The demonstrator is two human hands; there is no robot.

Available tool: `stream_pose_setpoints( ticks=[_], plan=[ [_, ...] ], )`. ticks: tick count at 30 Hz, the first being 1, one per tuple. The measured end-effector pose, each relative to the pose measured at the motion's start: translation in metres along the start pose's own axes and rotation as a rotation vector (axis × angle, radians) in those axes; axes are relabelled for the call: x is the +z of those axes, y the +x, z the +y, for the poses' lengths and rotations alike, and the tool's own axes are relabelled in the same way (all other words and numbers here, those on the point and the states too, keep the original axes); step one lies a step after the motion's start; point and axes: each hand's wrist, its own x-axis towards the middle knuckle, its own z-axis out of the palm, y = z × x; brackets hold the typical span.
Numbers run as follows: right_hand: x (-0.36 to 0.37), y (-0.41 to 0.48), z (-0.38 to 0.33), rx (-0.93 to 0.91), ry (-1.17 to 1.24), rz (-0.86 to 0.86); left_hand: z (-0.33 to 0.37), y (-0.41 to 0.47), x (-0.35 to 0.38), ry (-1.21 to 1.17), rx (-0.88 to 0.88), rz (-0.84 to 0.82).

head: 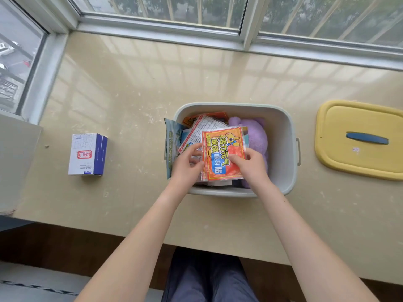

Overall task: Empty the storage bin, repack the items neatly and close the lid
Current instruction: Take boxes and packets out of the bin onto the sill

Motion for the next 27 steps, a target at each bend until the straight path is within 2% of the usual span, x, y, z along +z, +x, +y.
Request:
stream_pose_setpoints(
  ticks=[4,7,11,18,23,27],
  plan=[
    [-0.017,-0.005,0.003,-0.137,-0.078,0.093,0.004,0.000,-0.002,-0.050,0.011,0.053],
    [-0.033,-0.008,0.004,-0.148,0.022,0.152,0.008,0.004,-0.005,-0.056,-0.009,0.112],
    [-0.050,-0.008,0.009,-0.145,0.135,0.236,0.010,0.020,-0.001,0.100,0.041,0.096],
    [-0.058,-0.001,0.017,-0.133,0.262,0.217,0.005,0.050,0.011,0.211,-0.055,0.049],
    [-0.058,-0.001,0.019,-0.121,0.279,0.218,0.006,0.045,0.009,0.306,-0.029,0.130],
    [-0.061,-0.007,0.015,-0.123,0.277,0.236,0.010,0.038,0.011,0.382,-0.021,0.108]
  ],
)
